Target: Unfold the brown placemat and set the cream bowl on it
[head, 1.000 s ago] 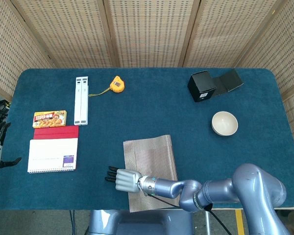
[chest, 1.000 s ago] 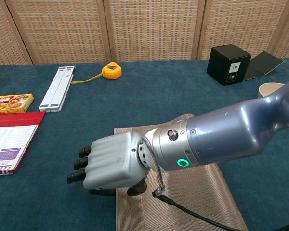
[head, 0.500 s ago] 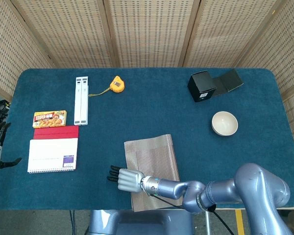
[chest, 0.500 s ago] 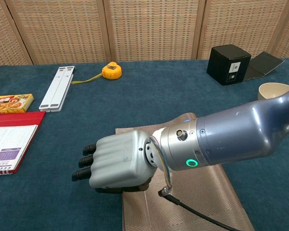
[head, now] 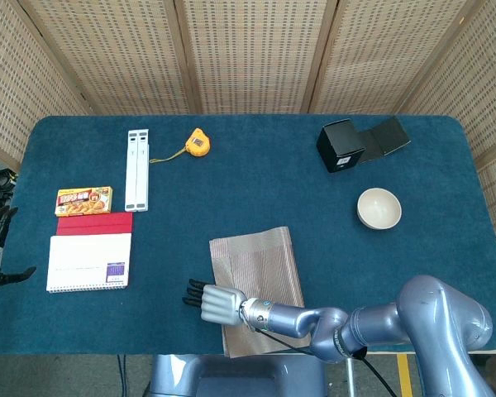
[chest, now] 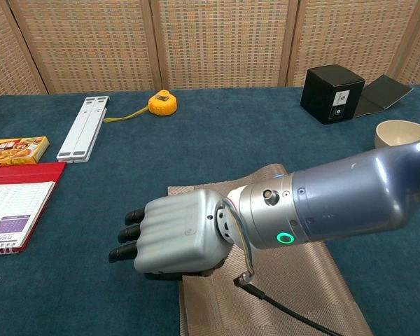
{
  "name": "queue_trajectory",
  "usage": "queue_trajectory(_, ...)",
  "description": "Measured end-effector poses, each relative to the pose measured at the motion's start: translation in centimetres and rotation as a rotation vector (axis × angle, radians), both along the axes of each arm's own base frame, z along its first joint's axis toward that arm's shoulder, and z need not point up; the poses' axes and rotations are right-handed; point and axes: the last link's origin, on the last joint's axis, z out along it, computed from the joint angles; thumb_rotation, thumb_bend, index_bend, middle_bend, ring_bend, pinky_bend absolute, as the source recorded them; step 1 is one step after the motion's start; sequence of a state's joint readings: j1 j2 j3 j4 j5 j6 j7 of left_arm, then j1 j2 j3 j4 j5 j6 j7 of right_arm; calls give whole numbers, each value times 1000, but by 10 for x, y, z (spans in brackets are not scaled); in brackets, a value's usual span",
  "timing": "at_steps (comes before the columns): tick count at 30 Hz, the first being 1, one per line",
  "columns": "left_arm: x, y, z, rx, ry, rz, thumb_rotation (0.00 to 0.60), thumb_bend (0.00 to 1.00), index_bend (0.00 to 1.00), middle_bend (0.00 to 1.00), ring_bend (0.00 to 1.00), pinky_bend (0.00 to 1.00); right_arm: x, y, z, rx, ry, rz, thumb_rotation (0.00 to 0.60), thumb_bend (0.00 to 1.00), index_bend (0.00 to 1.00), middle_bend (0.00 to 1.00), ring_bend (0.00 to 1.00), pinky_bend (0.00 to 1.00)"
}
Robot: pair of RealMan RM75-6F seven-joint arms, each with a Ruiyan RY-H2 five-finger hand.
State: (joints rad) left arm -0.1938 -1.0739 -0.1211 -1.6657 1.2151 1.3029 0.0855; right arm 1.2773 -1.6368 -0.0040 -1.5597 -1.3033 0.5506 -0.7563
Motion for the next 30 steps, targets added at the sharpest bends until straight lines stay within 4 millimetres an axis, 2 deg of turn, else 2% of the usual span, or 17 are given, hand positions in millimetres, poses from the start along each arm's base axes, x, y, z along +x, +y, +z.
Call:
queue_trajectory(12, 0, 0, -1, -2, 2, 0, 600, 0, 0, 0, 0, 0, -6, 0, 2, -1, 6, -2, 600, 1000, 472, 0, 0, 0)
queue_trajectory(20, 0, 0, -1, -3, 5, 1, 600, 0, 0, 0, 0, 0, -10, -3, 3, -2, -2, 2, 600, 1000, 640, 0, 0, 0)
queue_trajectory(25, 0, 1, -2, -5, 6, 3, 600, 0, 0, 0, 0, 0, -12, -3, 3, 1, -5, 3, 600, 994, 669, 0, 0, 0)
queue_trajectory(30, 0, 1, -2, -6, 8, 3, 600, 0, 0, 0, 0, 0, -13, -5, 4, 1, -12, 7, 600, 910, 709, 0, 0, 0)
